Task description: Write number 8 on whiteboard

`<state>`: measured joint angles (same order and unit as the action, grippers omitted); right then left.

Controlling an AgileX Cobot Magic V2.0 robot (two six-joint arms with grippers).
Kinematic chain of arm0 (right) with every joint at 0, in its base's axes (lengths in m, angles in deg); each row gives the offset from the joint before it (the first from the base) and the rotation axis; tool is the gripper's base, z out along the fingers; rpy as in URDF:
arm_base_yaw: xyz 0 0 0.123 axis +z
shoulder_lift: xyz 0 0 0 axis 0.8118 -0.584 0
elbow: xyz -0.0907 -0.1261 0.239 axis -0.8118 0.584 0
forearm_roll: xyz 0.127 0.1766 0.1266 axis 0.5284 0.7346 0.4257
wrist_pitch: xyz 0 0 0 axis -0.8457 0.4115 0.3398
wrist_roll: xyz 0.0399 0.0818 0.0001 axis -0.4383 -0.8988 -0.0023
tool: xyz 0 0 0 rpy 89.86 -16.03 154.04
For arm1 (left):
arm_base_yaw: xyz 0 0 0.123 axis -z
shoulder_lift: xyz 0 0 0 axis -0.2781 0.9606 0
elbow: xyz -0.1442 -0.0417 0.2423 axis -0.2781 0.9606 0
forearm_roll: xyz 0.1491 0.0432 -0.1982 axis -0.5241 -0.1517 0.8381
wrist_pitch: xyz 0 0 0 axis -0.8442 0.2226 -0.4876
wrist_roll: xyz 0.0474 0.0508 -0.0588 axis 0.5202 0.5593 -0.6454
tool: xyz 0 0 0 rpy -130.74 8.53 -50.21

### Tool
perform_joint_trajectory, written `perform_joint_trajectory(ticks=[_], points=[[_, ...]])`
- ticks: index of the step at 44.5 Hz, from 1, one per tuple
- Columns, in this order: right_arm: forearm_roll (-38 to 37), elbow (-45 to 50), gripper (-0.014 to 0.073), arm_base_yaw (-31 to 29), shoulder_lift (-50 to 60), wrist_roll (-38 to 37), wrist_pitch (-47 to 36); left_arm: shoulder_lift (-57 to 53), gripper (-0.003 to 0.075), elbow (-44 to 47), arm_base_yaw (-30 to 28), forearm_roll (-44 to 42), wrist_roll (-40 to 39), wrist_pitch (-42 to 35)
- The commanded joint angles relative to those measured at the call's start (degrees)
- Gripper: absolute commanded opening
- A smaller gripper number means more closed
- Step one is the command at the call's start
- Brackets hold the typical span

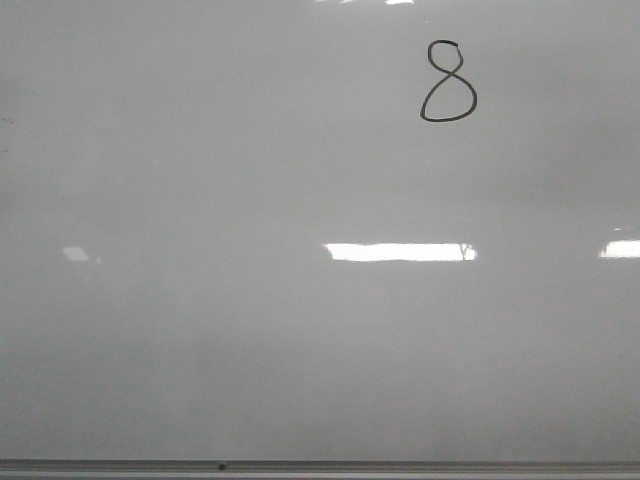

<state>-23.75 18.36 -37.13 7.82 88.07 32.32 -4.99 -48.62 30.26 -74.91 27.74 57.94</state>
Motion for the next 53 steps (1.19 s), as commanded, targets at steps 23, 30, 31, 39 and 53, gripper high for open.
perform_joint_trajectory(ticks=[23, 30, 31, 39, 53], points=[[-0.83, -1.87, 0.0395, -0.35, 0.32, -0.16, -3.13, 26.26, 0.0033, -6.92, -15.15, -0.48, -1.65, -33.74], [-0.83, -1.87, 0.0395, -0.35, 0.32, -0.16, -3.18, 32.22, 0.0034, -10.41, -14.70, -1.17, -1.39, -34.64], [-0.83, -1.87, 0.0395, -0.35, 0.32, -0.16, -3.18, 32.64, 0.0034, -10.90, -14.70, -1.17, -1.39, -34.53], [-0.83, -1.87, 0.0395, -0.35, 0.32, -0.16, -3.13, 36.50, 0.0089, -14.87, -14.70, -1.40, -1.13, -29.74], [-0.83, -1.87, 0.0395, -0.35, 0.32, -0.16, -3.18, 38.47, 0.0294, -17.57, -14.70, -1.50, -0.93, -24.23]])
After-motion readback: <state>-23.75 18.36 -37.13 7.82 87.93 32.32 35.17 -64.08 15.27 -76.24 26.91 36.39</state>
